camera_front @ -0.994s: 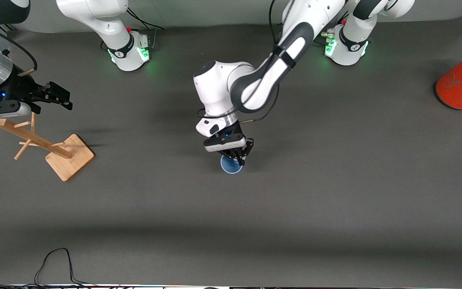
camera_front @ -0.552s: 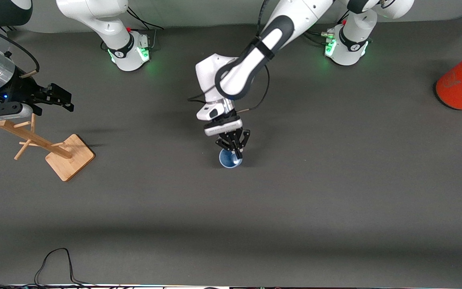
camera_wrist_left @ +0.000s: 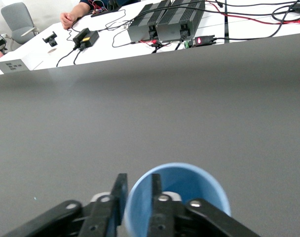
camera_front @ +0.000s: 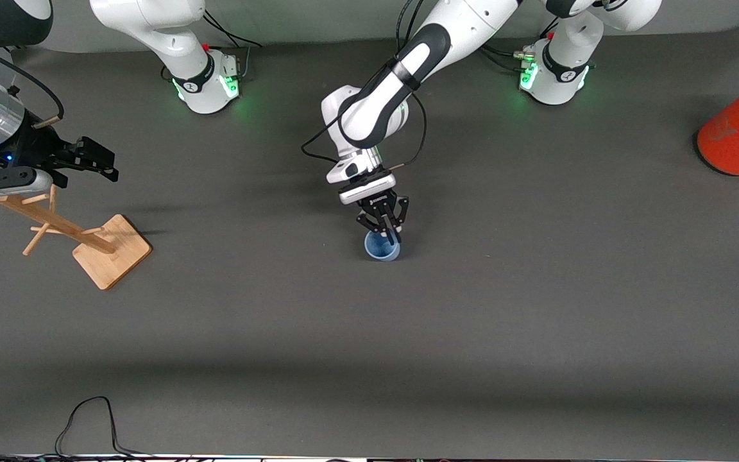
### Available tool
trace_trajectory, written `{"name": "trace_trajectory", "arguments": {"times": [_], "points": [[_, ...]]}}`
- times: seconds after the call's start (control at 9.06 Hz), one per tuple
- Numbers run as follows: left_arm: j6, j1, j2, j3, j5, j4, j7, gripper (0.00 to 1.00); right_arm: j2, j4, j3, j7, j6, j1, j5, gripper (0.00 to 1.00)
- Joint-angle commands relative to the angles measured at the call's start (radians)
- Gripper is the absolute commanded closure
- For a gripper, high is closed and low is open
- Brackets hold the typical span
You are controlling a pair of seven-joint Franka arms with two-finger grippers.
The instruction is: Rotate and upright cup with both arms
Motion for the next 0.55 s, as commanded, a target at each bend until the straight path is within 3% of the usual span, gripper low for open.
{"name": "trace_trajectory", "arguments": {"times": [0.0, 0.33, 0.44], "points": [[-0.036, 0.001, -0.027, 0.012, -0.282, 0.108, 0.247, 0.0, 0.015, 0.024, 0.012, -0.005, -0.004, -0.012, -0.008, 0.0], [-0.385, 0.087, -0.037, 0.011, -0.684, 0.44, 0.802, 0.0, 0.015, 0.024, 0.012, -0.005, -0.004, -0.01, -0.008, 0.0], [-0.402, 0.172, -0.071, 0.011, -0.81, 0.484, 0.91, 0.0, 0.015, 0.024, 0.012, -0.005, -0.004, -0.01, -0.008, 0.0]]}}
